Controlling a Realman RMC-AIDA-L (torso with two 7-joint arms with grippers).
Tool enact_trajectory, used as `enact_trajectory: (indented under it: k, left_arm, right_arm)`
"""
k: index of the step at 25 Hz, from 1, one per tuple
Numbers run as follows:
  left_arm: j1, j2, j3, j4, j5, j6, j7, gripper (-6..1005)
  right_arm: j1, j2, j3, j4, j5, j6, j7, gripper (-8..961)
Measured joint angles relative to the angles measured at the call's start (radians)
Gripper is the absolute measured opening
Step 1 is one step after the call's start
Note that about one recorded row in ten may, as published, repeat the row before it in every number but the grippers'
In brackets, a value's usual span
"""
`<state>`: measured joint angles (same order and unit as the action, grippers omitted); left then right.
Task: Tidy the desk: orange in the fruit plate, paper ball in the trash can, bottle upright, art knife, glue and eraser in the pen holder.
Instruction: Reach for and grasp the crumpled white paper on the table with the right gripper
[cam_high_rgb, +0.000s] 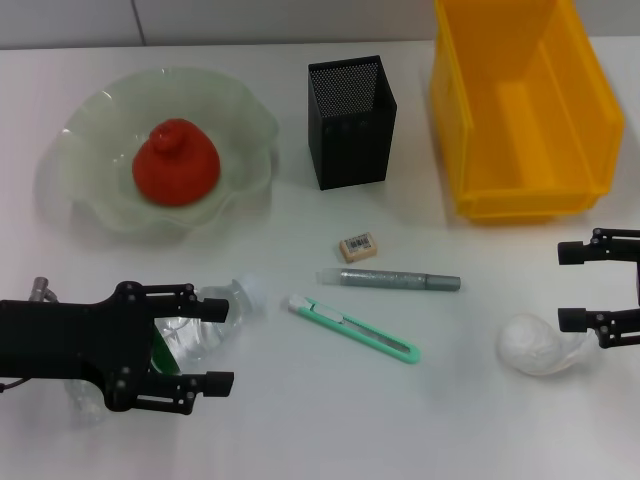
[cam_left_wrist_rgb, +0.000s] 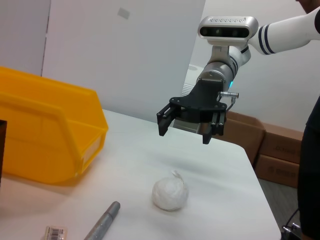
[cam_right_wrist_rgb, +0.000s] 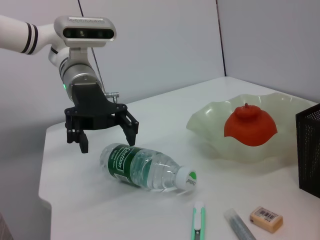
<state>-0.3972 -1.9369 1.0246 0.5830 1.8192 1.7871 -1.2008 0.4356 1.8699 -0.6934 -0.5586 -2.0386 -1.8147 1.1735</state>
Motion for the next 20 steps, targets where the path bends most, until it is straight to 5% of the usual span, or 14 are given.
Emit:
enact_trajectory:
  k: [20]
  left_arm:
    - [-0.005,-0.001,0.000,0.000,0.000,0.003,0.004,787]
  right_arm:
    - [0.022,0.001,-0.006,-0.048,0.000,-0.002,0.074,825]
